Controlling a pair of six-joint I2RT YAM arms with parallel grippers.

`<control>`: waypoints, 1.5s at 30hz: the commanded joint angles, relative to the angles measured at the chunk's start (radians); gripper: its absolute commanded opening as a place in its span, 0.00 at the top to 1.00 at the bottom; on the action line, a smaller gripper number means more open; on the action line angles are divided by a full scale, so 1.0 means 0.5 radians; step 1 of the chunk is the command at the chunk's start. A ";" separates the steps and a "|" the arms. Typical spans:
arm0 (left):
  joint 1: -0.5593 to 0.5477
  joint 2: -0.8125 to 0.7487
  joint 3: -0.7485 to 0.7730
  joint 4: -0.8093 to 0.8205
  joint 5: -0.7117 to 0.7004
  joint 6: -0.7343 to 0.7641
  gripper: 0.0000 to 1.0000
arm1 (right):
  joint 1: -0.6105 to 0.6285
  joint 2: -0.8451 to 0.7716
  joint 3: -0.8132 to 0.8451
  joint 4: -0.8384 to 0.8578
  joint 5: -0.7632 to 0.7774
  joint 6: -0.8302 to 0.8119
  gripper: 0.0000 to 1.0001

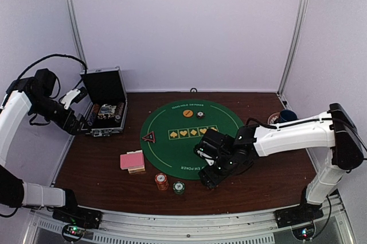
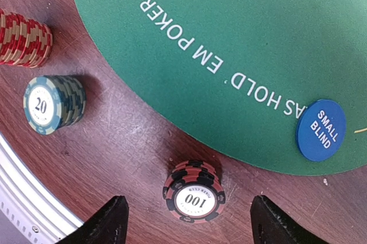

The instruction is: Distribute texas hold em gaming equipment

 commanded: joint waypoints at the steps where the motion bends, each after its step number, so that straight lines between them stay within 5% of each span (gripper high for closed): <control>1: 0.013 -0.026 0.053 -0.009 0.024 -0.001 0.03 | 0.004 0.043 -0.015 0.043 -0.052 0.012 0.23; 45: 0.011 -0.036 0.070 -0.010 0.034 -0.002 0.02 | 0.006 0.167 -0.109 0.128 -0.028 0.012 0.53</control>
